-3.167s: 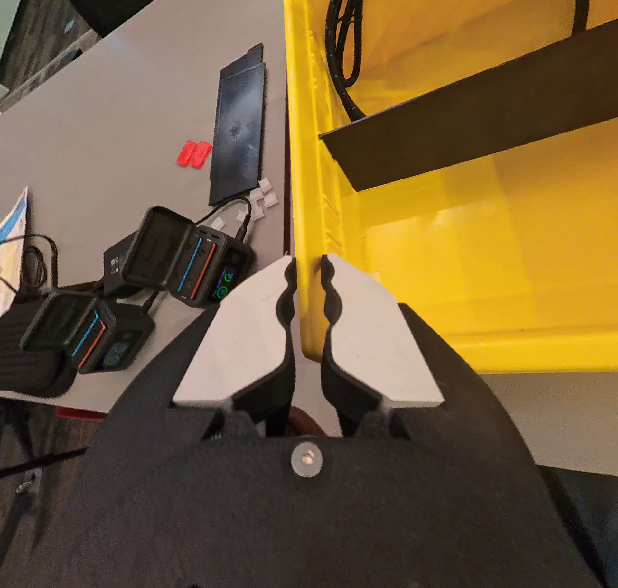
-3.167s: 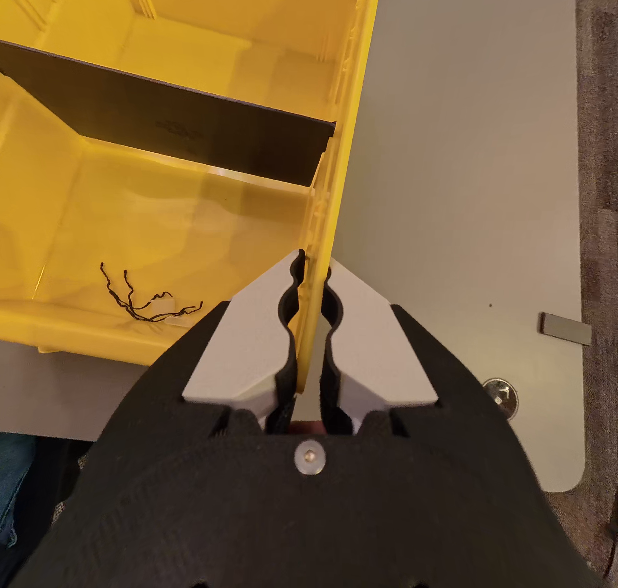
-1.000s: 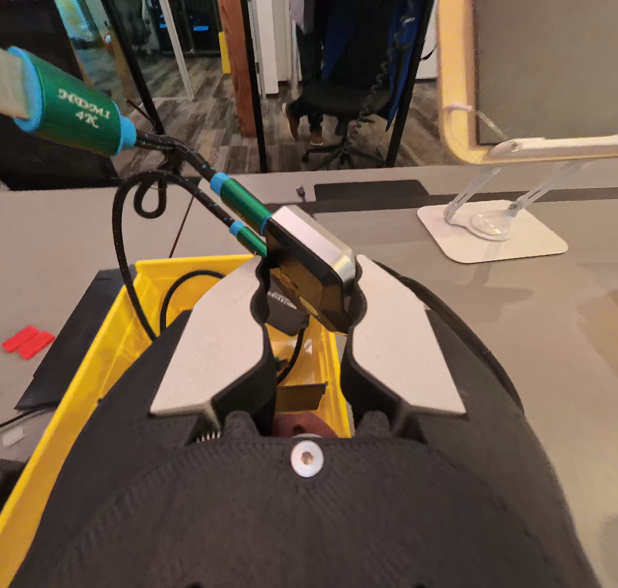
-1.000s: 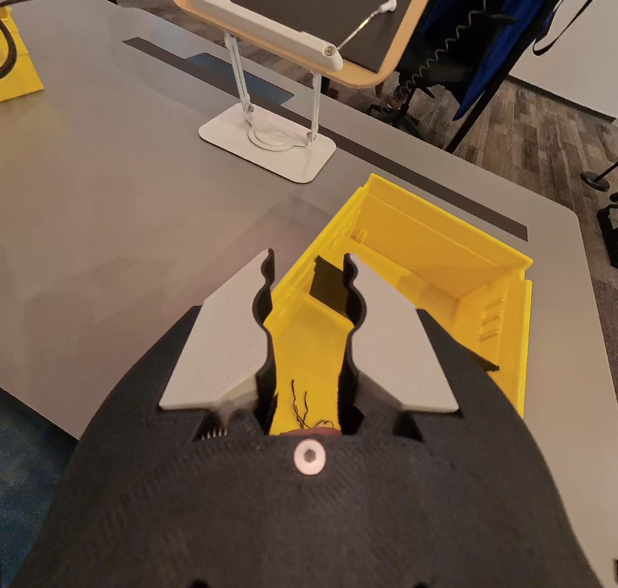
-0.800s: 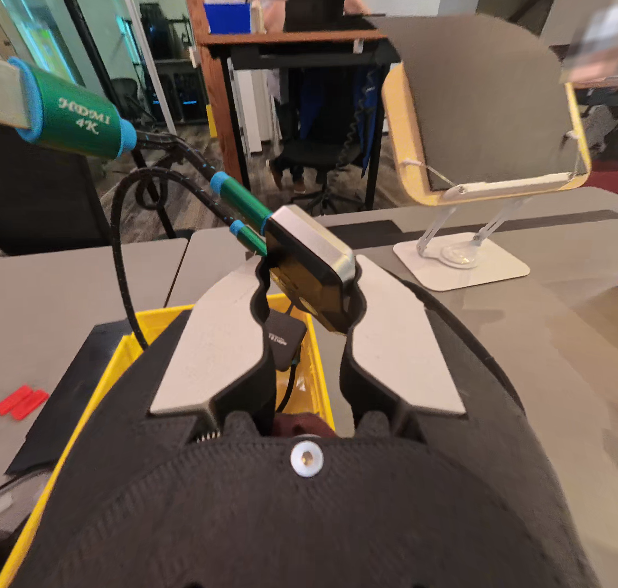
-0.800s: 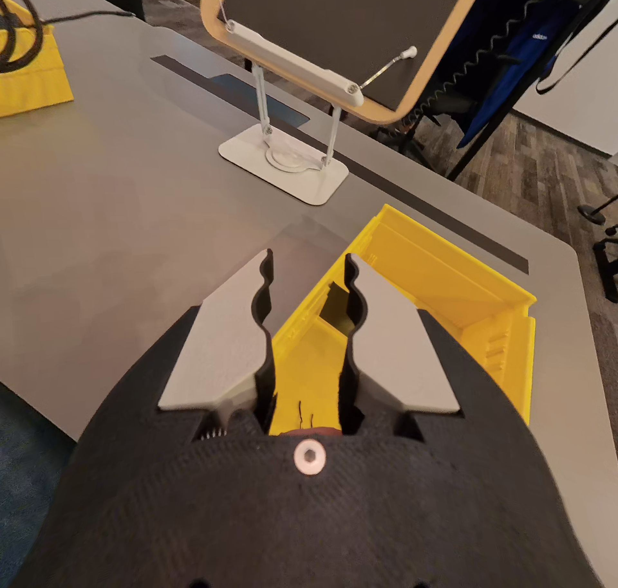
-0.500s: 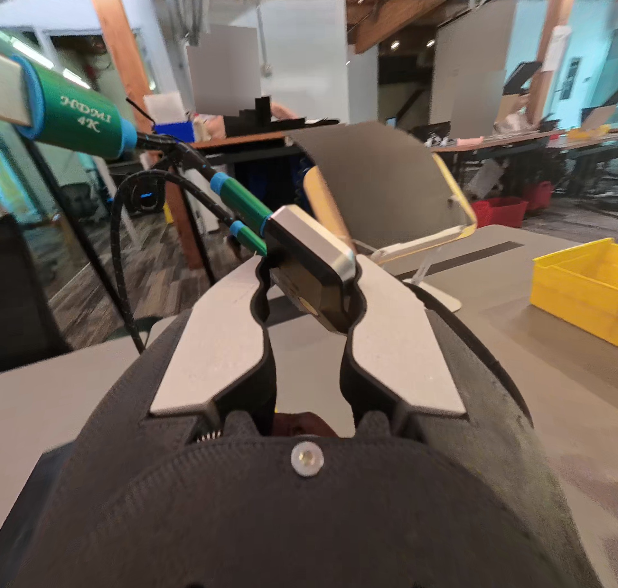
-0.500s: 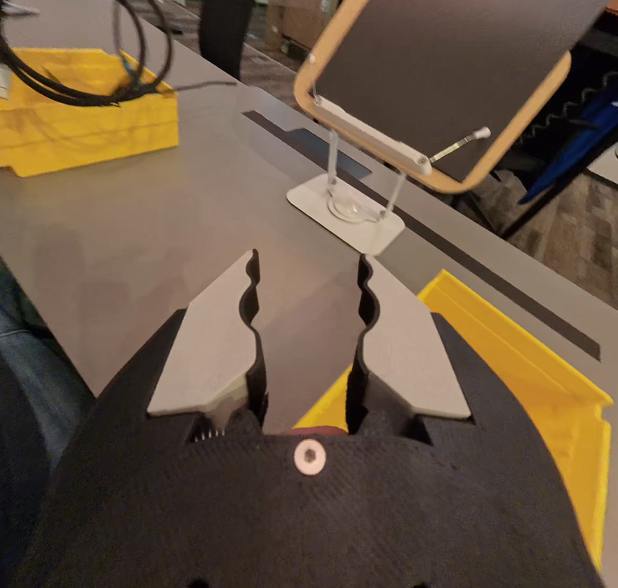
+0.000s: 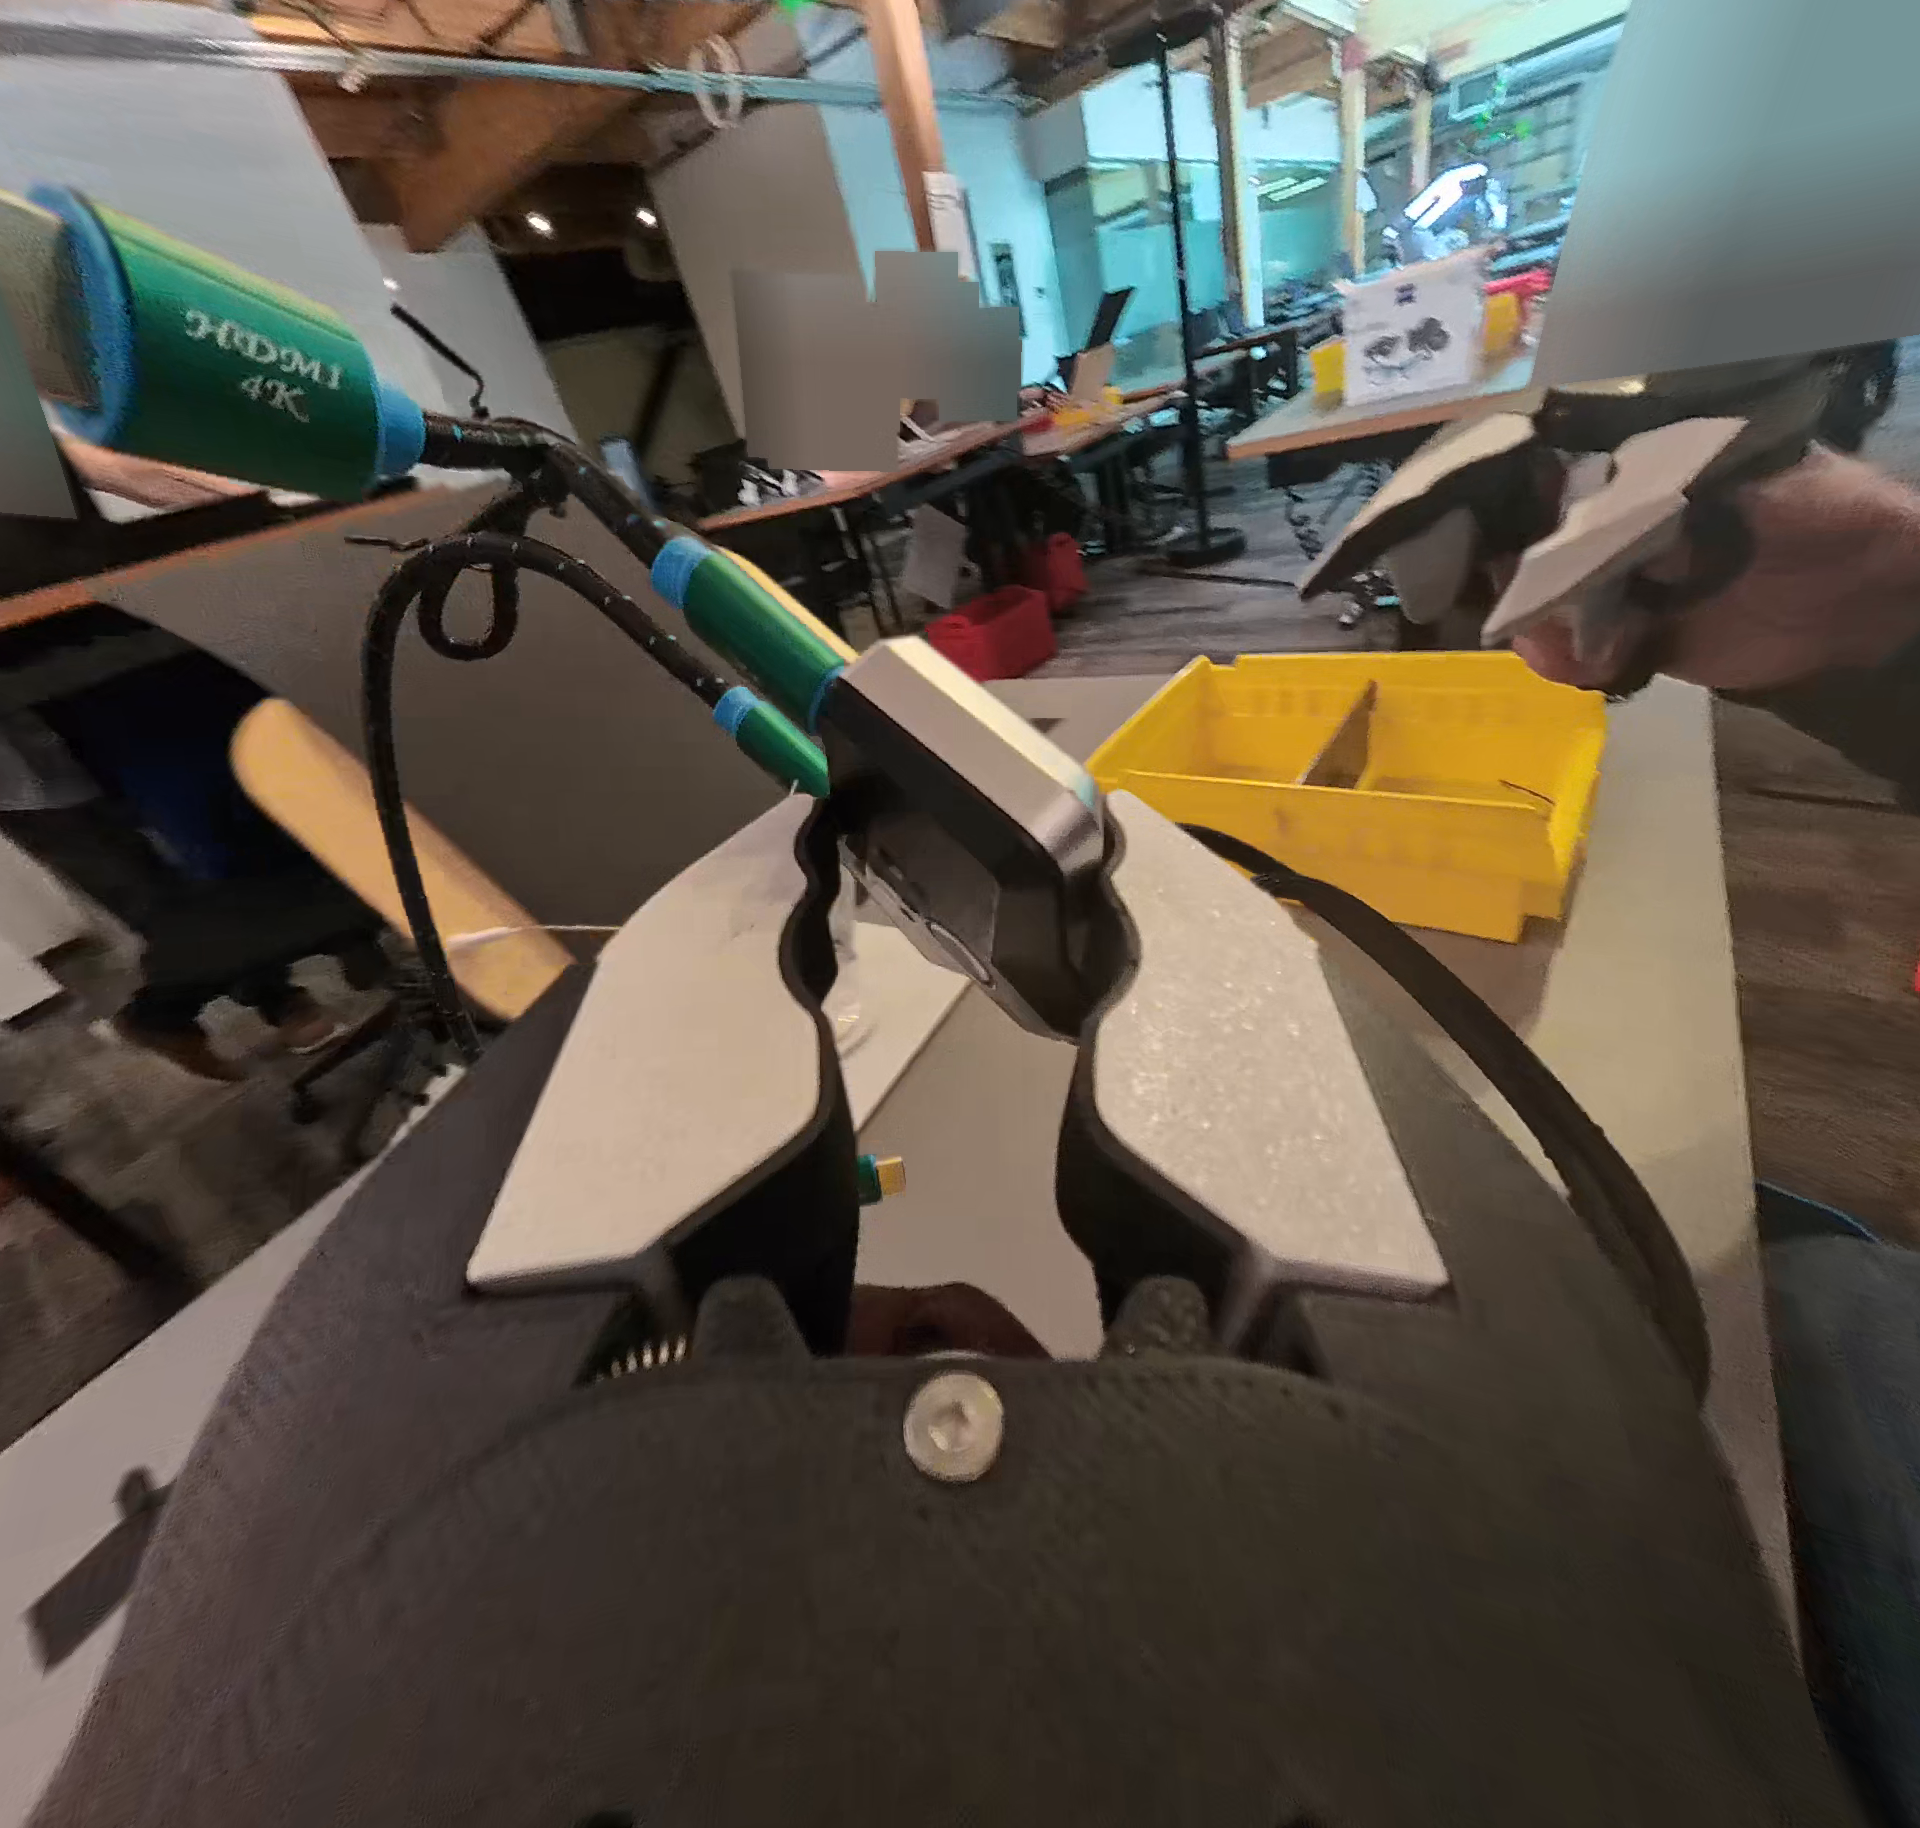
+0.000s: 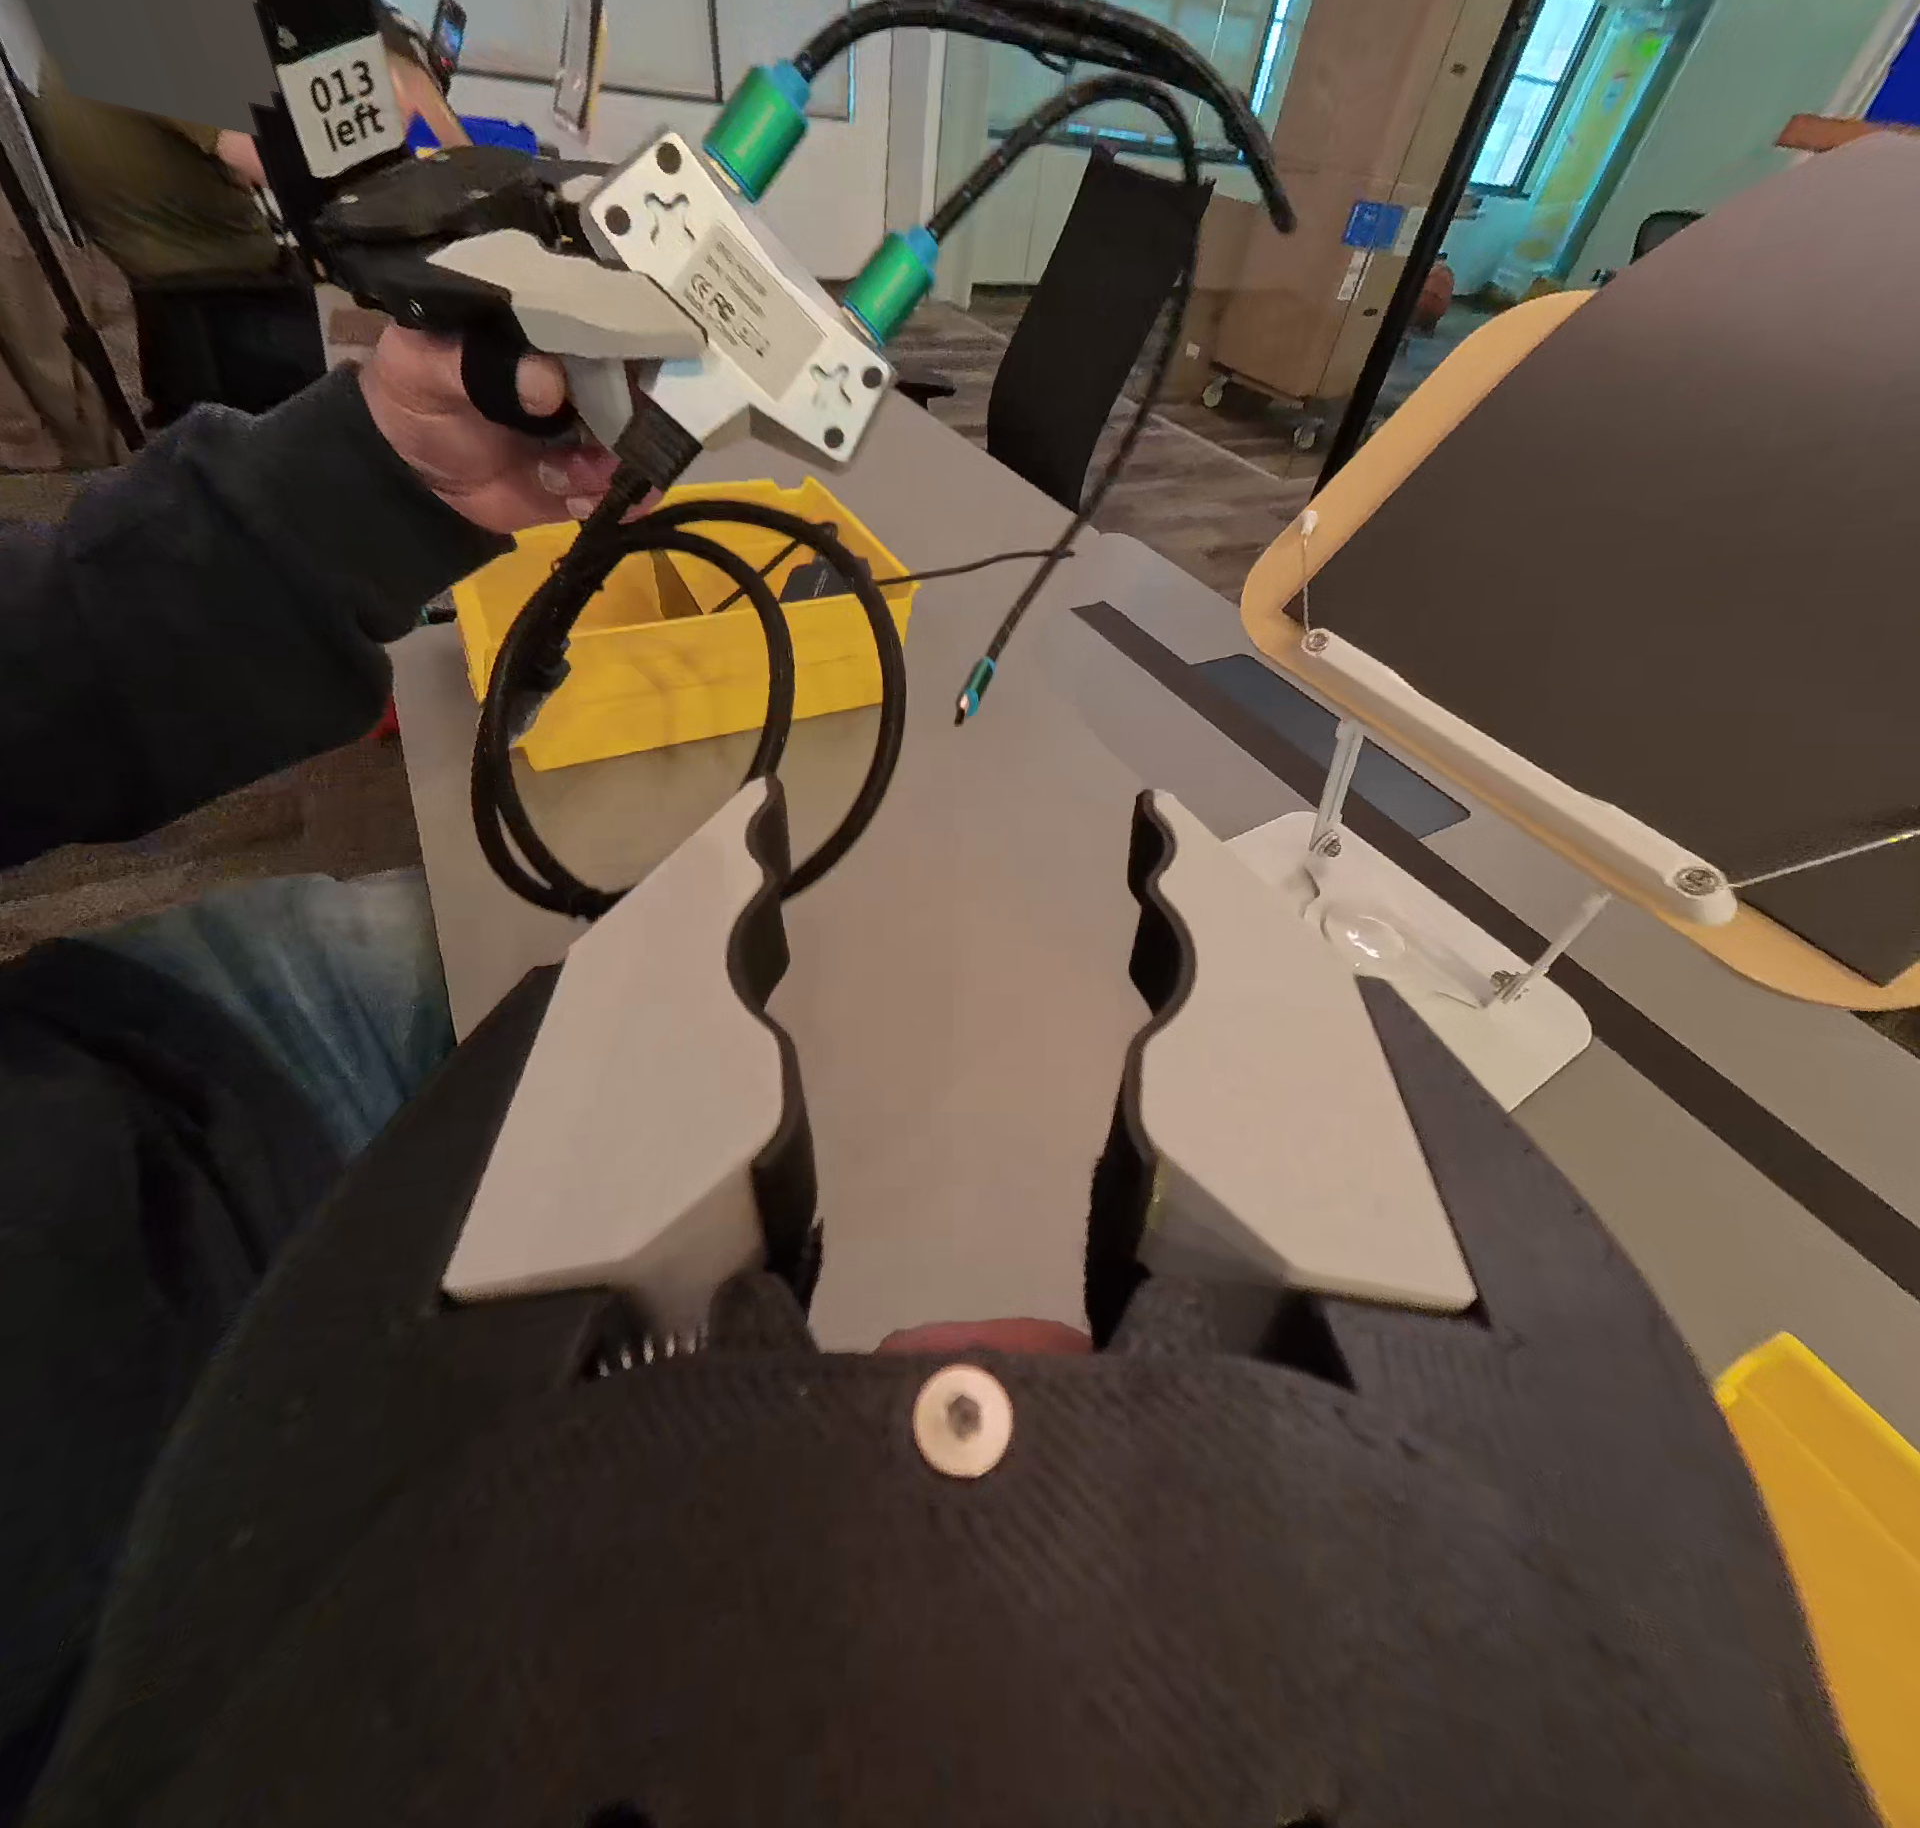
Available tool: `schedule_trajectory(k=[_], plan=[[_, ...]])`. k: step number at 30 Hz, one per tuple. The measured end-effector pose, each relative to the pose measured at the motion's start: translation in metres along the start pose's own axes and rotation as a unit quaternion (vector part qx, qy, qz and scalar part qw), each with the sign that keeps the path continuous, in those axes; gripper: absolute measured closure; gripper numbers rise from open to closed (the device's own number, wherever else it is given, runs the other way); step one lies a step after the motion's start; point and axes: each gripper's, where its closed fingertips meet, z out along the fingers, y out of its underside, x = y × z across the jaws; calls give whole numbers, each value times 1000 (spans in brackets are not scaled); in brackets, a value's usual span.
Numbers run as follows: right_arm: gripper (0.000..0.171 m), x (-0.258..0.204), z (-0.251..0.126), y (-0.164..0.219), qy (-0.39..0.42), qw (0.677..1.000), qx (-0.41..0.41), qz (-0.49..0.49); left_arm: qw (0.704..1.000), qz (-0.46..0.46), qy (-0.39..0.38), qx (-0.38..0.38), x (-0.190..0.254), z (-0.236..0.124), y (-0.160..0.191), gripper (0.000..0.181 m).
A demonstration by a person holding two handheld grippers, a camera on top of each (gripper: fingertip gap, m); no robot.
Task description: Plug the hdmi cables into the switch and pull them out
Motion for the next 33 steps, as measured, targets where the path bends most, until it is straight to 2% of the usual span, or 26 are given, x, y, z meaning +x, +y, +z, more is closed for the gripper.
schedule_trajectory(k=[4,8,10,15,21,23,28,32,33], plan=[[106,-2,12,11,-5,1000,-20,4,998,20,27,-59,17,30,39,137],[107,-3,15,25,-6,999,-38,11,976,115,43,-178,38,59,93,137],[108,0,12,31,-1,999,-42,15,946,195,60,-251,51,69,121,137],[108,9,2,46,17,998,-48,30,834,377,95,-392,65,77,177,143],[109,13,-5,71,33,996,-71,42,745,470,148,-450,87,71,237,158],[109,13,-6,81,35,995,-81,45,739,489,135,-444,93,71,246,159],[109,4,-2,107,23,992,-114,50,752,476,110,-442,101,67,254,155],[109,-10,4,125,6,988,-148,48,750,461,100,-464,102,56,263,118],[109,-15,6,129,-1,987,-156,48,747,462,104,-466,102,52,263,117]])
